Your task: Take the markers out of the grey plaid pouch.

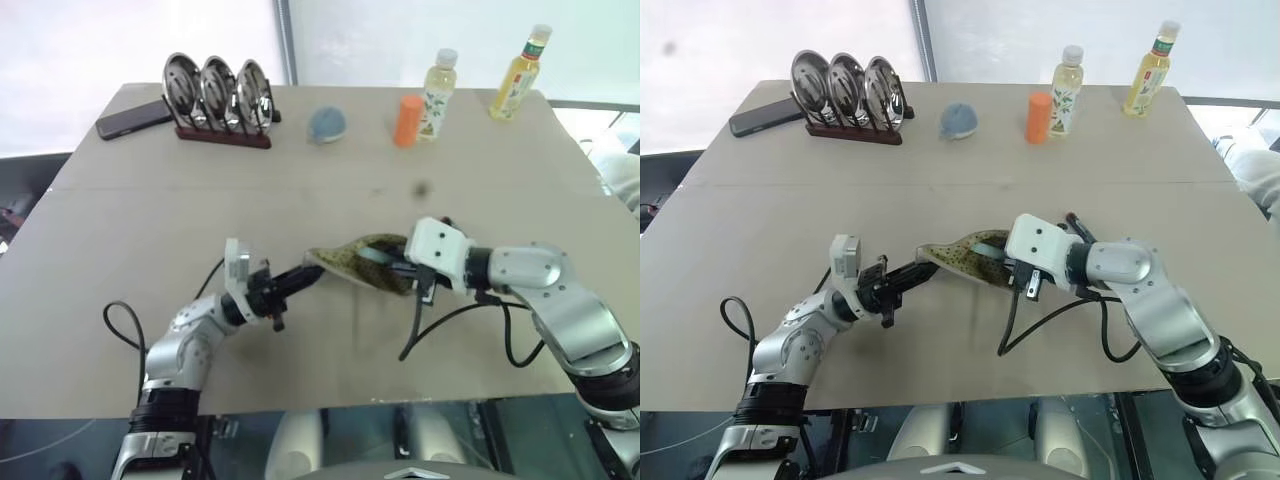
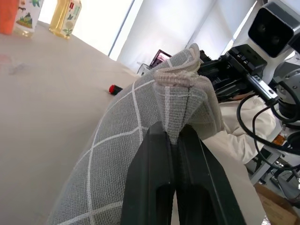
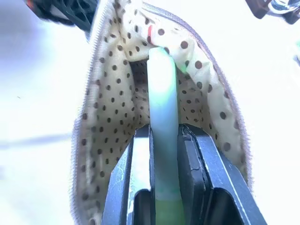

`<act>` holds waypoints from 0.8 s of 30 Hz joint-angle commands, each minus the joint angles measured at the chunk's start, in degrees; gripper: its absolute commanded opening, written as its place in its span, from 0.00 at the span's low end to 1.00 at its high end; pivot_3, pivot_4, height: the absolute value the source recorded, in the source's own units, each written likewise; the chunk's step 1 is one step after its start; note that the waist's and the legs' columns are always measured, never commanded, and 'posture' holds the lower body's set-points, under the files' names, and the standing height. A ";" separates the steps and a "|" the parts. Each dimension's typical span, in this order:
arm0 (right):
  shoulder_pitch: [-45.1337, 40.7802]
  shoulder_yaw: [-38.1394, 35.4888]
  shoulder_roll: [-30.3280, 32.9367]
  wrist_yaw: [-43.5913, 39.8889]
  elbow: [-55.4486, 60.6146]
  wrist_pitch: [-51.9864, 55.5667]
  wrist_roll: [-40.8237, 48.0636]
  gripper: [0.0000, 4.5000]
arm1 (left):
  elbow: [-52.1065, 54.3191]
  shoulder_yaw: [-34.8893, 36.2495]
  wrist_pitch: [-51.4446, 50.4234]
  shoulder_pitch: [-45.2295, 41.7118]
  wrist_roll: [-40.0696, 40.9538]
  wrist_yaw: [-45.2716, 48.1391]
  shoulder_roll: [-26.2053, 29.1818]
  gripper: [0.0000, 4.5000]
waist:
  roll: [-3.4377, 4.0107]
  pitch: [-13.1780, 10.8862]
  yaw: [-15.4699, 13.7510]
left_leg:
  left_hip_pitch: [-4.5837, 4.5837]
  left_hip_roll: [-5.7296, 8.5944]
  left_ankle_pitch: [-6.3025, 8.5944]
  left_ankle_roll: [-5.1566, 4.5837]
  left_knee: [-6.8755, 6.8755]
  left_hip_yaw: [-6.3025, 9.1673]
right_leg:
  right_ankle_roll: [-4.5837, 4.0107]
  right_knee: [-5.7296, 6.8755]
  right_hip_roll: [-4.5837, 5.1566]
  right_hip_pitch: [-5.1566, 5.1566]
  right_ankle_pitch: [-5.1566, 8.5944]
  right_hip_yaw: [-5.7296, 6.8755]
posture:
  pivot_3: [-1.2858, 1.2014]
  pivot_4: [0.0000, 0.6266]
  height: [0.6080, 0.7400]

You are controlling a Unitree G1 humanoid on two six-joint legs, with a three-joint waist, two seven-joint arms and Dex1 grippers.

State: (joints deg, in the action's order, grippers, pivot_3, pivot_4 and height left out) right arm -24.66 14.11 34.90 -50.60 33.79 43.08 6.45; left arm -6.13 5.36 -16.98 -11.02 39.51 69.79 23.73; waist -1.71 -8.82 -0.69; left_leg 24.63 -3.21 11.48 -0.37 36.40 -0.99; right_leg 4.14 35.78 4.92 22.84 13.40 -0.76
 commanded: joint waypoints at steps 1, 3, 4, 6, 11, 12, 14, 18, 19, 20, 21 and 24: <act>0.38 -5.73 -0.53 1.30 4.58 1.83 4.64 0.09 | -1.37 0.38 1.37 -0.31 -0.83 0.75 -0.35 0.00 | 0.00 0.00 -0.01 | 0.00 0.00 0.00 0.00 0.00 0.00 | 0.00 0.00 0.00 0.00 0.00 0.00 | 0.52 0.24 1.00; 0.90 -10.53 -2.32 1.77 6.68 5.88 10.24 0.09 | -2.01 0.47 2.00 -0.41 -1.15 0.96 -0.27 0.00 | 0.00 0.00 0.00 | 0.00 -0.01 0.00 0.00 0.00 0.01 | 0.00 0.00 -0.01 0.00 0.00 0.01 | 0.52 0.24 1.00; 1.04 -14.10 -2.84 1.95 7.55 7.74 13.18 0.09 | -2.46 0.65 2.52 -0.43 -1.57 0.74 -0.08 0.00 | 0.01 -0.01 0.00 | 0.00 -0.01 0.00 0.00 -0.01 0.02 | 0.00 0.00 -0.01 0.00 0.00 0.01 | 0.52 0.24 1.00; 0.81 -22.00 -3.43 2.46 8.52 11.55 19.40 0.09 | -3.98 0.91 4.63 -0.56 -3.81 -0.36 0.55 0.00 | 0.01 0.00 -0.01 | 0.01 -0.01 0.00 0.00 -0.01 0.02 | 0.00 0.01 -0.01 0.00 0.00 0.01 | 0.52 0.24 1.00; -0.42 -33.77 0.58 9.22 3.57 15.25 20.34 0.09 | -6.30 4.26 10.99 -0.33 -6.84 -3.97 0.85 0.00 | 0.00 0.00 -0.05 | -0.03 -0.01 0.00 0.00 0.01 0.01 | -0.01 0.01 0.01 -0.04 -0.01 0.01 | 0.52 0.24 1.00; -0.28 -32.23 2.46 11.79 0.33 14.30 16.84 0.09 | -6.07 4.89 12.08 -0.18 -7.08 -4.49 0.88 0.00 | -0.01 0.01 -0.01 | -0.03 -0.01 0.00 0.00 0.01 0.01 | -0.01 0.01 0.01 -0.03 -0.01 0.01 | 0.52 0.24 1.00; -0.19 -28.04 5.50 17.15 -7.97 11.64 9.63 0.09 | -5.11 5.77 13.61 0.07 -7.65 -5.91 0.66 0.00 | 0.01 0.01 0.14 | -0.04 -0.02 0.00 0.00 0.00 0.00 | -0.01 0.01 0.02 -0.01 -0.01 0.00 | 0.52 0.24 1.00; -1.36 -22.10 6.19 22.54 -21.96 6.32 2.53 0.09 | -3.42 5.15 16.83 0.39 -10.05 -8.36 -0.06 0.00 | 0.01 0.01 0.15 | 0.01 0.00 0.00 0.00 -0.01 -0.10 | -0.02 0.01 0.03 0.07 -0.01 -0.08 | 0.52 0.24 1.00; -1.75 -20.33 5.94 23.28 -25.99 4.49 0.89 0.09 | -2.84 4.78 17.78 0.60 -10.70 -8.70 -0.32 0.00 | 0.03 0.00 0.13 | 0.02 0.00 0.00 0.00 -0.02 -0.11 | -0.02 0.01 0.02 0.07 -0.01 -0.08 | 0.52 0.24 1.00; -2.14 -18.32 5.88 23.88 -30.06 2.35 -1.00 0.09 | -2.17 4.41 18.80 0.86 -11.32 -9.00 -0.63 0.00 | 0.03 -0.01 0.10 | 0.06 0.01 0.00 0.00 -0.03 -0.11 | -0.01 0.00 0.02 0.09 -0.01 -0.09 | 0.52 0.24 1.00; -2.27 -15.84 6.26 23.65 -33.68 0.00 -2.89 0.09 | -1.49 4.20 19.28 1.12 -11.66 -9.42 -0.88 0.00 | 0.04 -0.01 0.11 | 0.06 0.02 0.00 -0.01 -0.04 -0.14 | -0.01 0.00 0.02 0.12 -0.01 -0.11 | 0.52 0.24 1.00; -2.61 -12.58 6.28 21.45 -39.23 -4.04 -4.28 0.09 | -0.49 4.29 20.78 1.61 -12.48 -10.71 -1.20 0.00 | 0.08 -0.03 0.01 | 0.11 0.02 0.00 -0.01 -0.07 -0.15 | 0.01 -0.02 -0.01 0.16 -0.01 -0.15 | 0.52 0.24 1.00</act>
State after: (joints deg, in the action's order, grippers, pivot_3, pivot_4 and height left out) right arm -26.22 1.10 40.43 -27.89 -3.92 41.45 3.12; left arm -9.36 9.37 1.89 -9.74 27.91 59.91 22.64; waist -1.63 -8.85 -0.67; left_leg 24.74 -3.18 11.48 -0.38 36.32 -1.14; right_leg 4.16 35.75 4.91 23.00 13.39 -0.91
